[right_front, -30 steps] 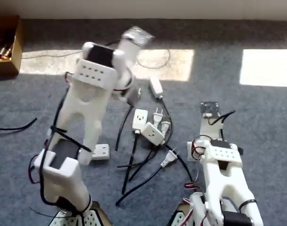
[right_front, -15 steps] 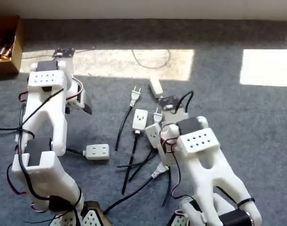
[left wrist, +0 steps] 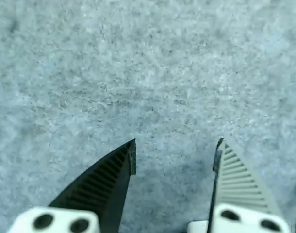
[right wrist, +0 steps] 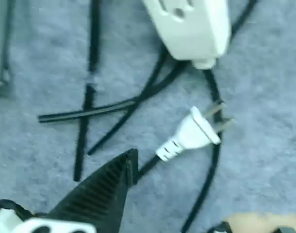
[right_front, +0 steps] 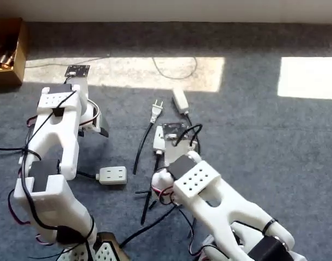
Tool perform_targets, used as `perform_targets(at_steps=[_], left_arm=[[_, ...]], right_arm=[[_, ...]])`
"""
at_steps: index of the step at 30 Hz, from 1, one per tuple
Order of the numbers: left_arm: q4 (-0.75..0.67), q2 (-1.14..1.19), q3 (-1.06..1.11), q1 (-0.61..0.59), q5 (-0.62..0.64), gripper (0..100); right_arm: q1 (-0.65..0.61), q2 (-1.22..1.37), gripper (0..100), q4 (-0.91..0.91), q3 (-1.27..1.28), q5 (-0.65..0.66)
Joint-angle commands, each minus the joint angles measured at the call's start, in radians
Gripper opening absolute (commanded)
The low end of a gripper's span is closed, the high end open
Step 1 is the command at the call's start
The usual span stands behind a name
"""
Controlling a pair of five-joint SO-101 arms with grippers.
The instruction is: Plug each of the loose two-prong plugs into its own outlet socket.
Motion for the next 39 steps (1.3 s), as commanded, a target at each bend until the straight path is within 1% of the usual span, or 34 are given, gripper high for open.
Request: perform_targets(at_steps=[1, 4, 7, 13, 16, 19, 23, 25, 26, 28, 29, 30, 32, 33, 35, 37, 39], left_arm=[[-0.057, -0.031, 0.021, -0.004, 0.006, 27], [-0.071, -0.033, 0.035, -0.004, 0.006, 27], [-0.071, -0.033, 0.035, -0.004, 0.005, 27], [-0.092, -0.031, 0.065, 0.001, 0.002, 27], [-0.133, -0.031, 0.082, 0.001, 0.002, 27], [-0.15, -0.031, 0.082, -0.001, 0.0, 27], [-0.163, -0.031, 0.082, -0.002, 0.0, 27], [-0.164, -0.031, 0.084, 0.001, 0.0, 27], [-0.164, -0.031, 0.084, 0.002, 0.0, 27], [-0.163, -0.031, 0.084, 0.002, 0.0, 27], [-0.163, -0.031, 0.084, 0.004, 0.0, 26], [-0.161, -0.031, 0.084, 0.004, 0.002, 26], [-0.163, -0.03, 0.084, 0.004, 0.002, 26], [-0.163, -0.03, 0.084, 0.004, 0.002, 26], [-0.163, -0.03, 0.084, 0.004, 0.002, 26], [-0.164, -0.03, 0.084, 0.004, 0.003, 26], [-0.164, -0.019, 0.082, 0.005, 0.003, 26]], right_arm=[[-0.038, -0.002, 55.6, -0.185, 0.039, -0.043], [-0.035, 0.018, 55.6, -0.243, 0.11, -0.044], [-0.033, 0.013, 55.6, -0.271, 0.108, -0.04], [0.038, -0.01, 55.6, -0.423, 0.096, -0.054], [0.033, -0.058, 55.6, -0.371, 0.12, -0.109], [0.051, -0.191, 55.6, -0.344, 0.171, -0.109], [0.079, -0.492, 55.6, -0.272, 0.282, -0.11], [0.051, -0.642, 55.4, -0.231, 0.39, -0.11], [0.018, -0.716, 55.3, -0.232, 0.446, -0.107], [-0.024, -0.822, 55.1, -0.254, 0.524, -0.061], [-0.035, -0.857, 53.7, -0.291, 0.556, -0.046], [-0.041, -0.877, 50.2, -0.331, 0.584, -0.049], [-0.047, -0.871, 38.6, -0.4, 0.622, -0.063], [-0.047, -0.855, 33.7, -0.421, 0.622, -0.031], [-0.047, -0.811, 31.3, -0.437, 0.584, 0.041], [-0.047, -0.756, 31.2, -0.432, 0.527, 0.041], [-0.05, -0.693, 31.2, -0.39, 0.464, 0.005]])
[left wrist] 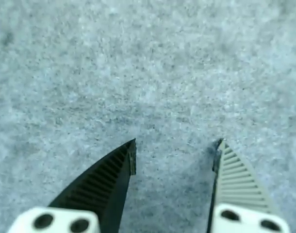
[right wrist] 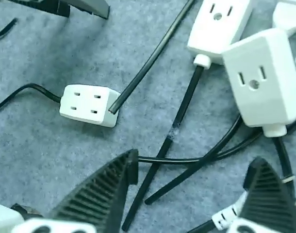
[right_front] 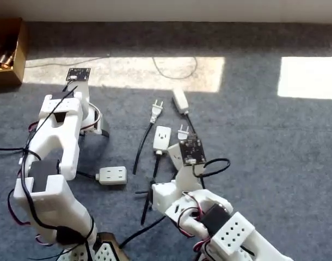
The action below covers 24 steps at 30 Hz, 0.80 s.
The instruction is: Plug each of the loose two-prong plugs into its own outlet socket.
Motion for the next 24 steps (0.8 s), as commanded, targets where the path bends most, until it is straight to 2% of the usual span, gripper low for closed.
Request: perform_targets(at_steps=[1, 6, 9, 11, 14, 17, 20, 24], left_arm=[[-0.012, -0.002, -0.013, 0.01, 0.003, 26], [-0.006, 0.081, -0.081, 0.01, 0.0, 26], [-0.005, 0.116, -0.122, 0.01, 0.0, 26], [-0.002, 0.13, -0.134, 0.01, 0.002, 26], [0.009, 0.133, -0.134, 0.012, 0.002, 26], [0.009, 0.133, -0.134, 0.012, 0.003, 26], [0.009, 0.134, -0.134, 0.012, 0.003, 26], [0.009, 0.133, -0.133, 0.007, 0.005, 26]], right_arm=[[-0.016, 0.11, 31.0, 0.054, -0.14, -0.021], [-0.022, 0.255, 26.9, 0.203, -0.242, -0.017], [-0.025, 0.278, 26.3, 0.367, -0.334, 0.057], [-0.019, 0.288, 26.3, 0.386, -0.378, 0.071], [-0.047, 0.314, 26.3, 0.387, -0.369, -0.038], [-0.12, 0.32, 26.3, 0.47, -0.407, -0.176], [-0.162, 0.325, 26.2, 0.47, -0.415, -0.192], [-0.122, 0.325, 26.1, 0.47, -0.417, -0.23]])
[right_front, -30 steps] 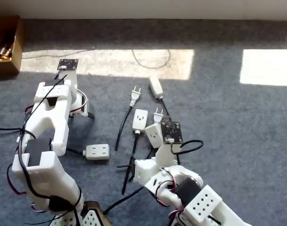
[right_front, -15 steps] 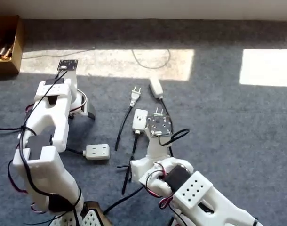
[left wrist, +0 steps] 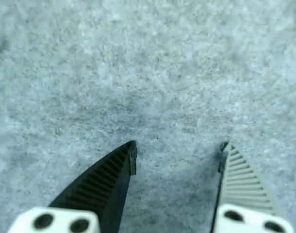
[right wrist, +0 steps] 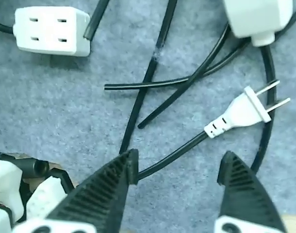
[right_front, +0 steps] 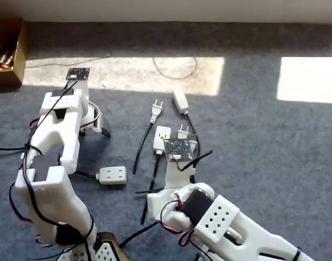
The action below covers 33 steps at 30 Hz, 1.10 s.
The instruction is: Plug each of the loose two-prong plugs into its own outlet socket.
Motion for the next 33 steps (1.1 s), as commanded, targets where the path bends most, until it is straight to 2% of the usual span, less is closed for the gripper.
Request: perform_targets(at_steps=[1, 12, 23, 27, 33], left_arm=[[-0.005, 0.004, -0.031, 0.007, 0.005, 26], [-0.005, 0.005, -0.031, 0.007, 0.005, 26], [-0.005, 0.008, -0.03, 0.007, 0.005, 26], [-0.005, 0.008, -0.03, 0.007, 0.005, 26], [-0.005, 0.008, -0.03, 0.007, 0.005, 26]], right_arm=[[0.033, 0.005, 26.1, 0.012, -0.047, -0.023], [0.122, 0.005, 26.1, -0.173, 0.119, -0.032], [0.148, 0.012, 26.2, -0.205, 0.156, -0.049], [0.177, 0.097, 26.2, -0.262, 0.189, -0.049], [0.298, 0.289, 25.9, -0.291, 0.166, -0.049]])
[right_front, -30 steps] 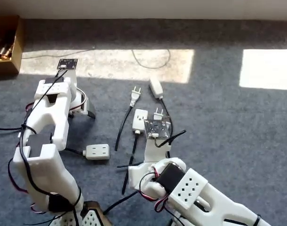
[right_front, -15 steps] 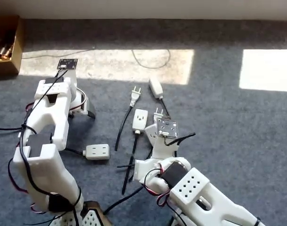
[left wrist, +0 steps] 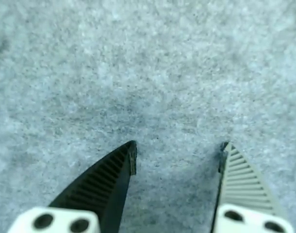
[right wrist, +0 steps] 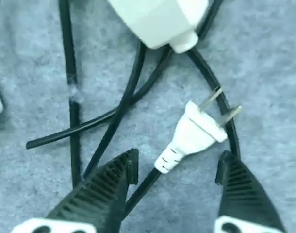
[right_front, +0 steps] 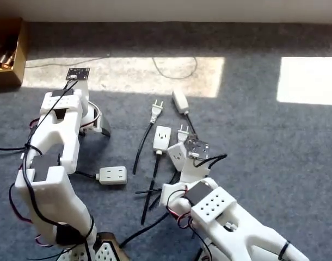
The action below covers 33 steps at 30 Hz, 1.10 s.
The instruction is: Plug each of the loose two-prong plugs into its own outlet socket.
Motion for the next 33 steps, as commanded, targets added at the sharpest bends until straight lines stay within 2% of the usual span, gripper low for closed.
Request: perform_targets(at_steps=[1, 5, 9, 12, 18, 20, 23, 25, 26, 29, 30, 33], left_arm=[[-0.005, 0.004, -0.028, 0.007, 0.005, 26], [-0.005, 0.005, -0.028, 0.007, 0.005, 26], [-0.005, 0.005, -0.027, 0.007, 0.005, 26], [-0.005, 0.005, -0.025, 0.007, 0.005, 26], [-0.005, 0.005, -0.025, 0.007, 0.005, 26], [-0.005, 0.005, -0.025, 0.007, 0.005, 26], [-0.005, 0.005, -0.024, 0.008, 0.003, 26], [-0.005, 0.005, -0.024, 0.01, 0.003, 26], [-0.005, 0.005, -0.024, 0.01, 0.003, 26], [-0.005, 0.005, -0.024, 0.008, 0.003, 26], [-0.005, 0.005, -0.024, 0.01, 0.003, 26], [-0.008, 0.005, -0.024, 0.012, 0.002, 26]], right_arm=[[0.074, 0.105, 25.9, -0.012, -0.041, -0.012], [0.064, 0.119, 21.7, -0.016, -0.068, -0.011], [-0.022, 0.093, 8.6, -0.018, -0.073, 0.083], [-0.067, 0.073, 0.3, -0.018, -0.064, 0.087], [-0.074, 0.065, 0.6, -0.012, -0.073, 0.118], [-0.062, 0.064, 0.6, -0.016, -0.085, 0.295], [0.047, 0.051, 0.6, -0.007, -0.177, 0.829], [0.182, 0.024, 0.6, 0.047, -0.236, 1.151], [0.269, 0.01, 0.6, 0.07, -0.282, 1.243], [0.499, 0.015, 0.6, 0.174, -0.495, 1.247], [0.555, 0.031, 0.6, 0.219, -0.567, 1.297], [0.605, 0.124, 0.6, 0.363, -0.745, 1.517]])
